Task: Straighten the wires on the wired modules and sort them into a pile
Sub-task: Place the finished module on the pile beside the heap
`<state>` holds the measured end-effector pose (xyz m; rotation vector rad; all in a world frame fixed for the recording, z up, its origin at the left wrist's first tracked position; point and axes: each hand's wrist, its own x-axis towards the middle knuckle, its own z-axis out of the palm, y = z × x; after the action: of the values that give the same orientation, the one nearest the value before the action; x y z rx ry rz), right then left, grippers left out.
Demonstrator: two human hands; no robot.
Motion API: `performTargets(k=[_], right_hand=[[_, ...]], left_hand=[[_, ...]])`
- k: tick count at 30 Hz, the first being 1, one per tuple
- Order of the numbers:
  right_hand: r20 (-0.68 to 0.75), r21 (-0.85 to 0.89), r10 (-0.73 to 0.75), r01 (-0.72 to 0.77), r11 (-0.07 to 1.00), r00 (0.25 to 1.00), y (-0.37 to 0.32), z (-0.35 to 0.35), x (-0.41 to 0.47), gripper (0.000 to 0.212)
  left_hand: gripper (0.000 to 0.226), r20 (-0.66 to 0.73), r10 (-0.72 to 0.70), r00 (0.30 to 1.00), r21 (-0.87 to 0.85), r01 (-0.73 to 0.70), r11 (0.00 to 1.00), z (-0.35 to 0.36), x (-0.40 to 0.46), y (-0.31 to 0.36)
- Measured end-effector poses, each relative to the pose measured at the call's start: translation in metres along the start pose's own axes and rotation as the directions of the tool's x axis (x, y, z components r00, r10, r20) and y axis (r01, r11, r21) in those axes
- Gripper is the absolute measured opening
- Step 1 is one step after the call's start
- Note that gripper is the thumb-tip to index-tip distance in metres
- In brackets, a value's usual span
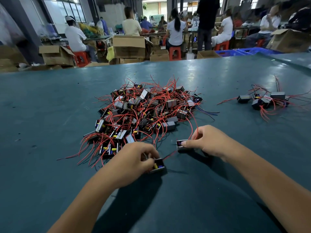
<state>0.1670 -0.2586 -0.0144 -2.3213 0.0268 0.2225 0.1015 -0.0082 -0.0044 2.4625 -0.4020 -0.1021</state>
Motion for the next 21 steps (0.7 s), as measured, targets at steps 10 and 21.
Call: performTargets(k=[10, 21], right_hand=[[-0.416, -0.108, -0.487, 0.490, 0.865, 0.768, -0.019, -0.027, -0.016, 0.017], [0.049, 0.329, -0.396, 0.360, 0.873, 0.917, -0.019, 0.026, -0.026, 0.022]], left_hand=[[0.020, -0.249, 0.083, 0.965, 0.005, -0.084, 0.996, 0.002, 0.003, -0.002], [0.020, -0.177, 0.135, 0.975, -0.088, -0.152, 0.984, 0.017, 0.005, 0.001]])
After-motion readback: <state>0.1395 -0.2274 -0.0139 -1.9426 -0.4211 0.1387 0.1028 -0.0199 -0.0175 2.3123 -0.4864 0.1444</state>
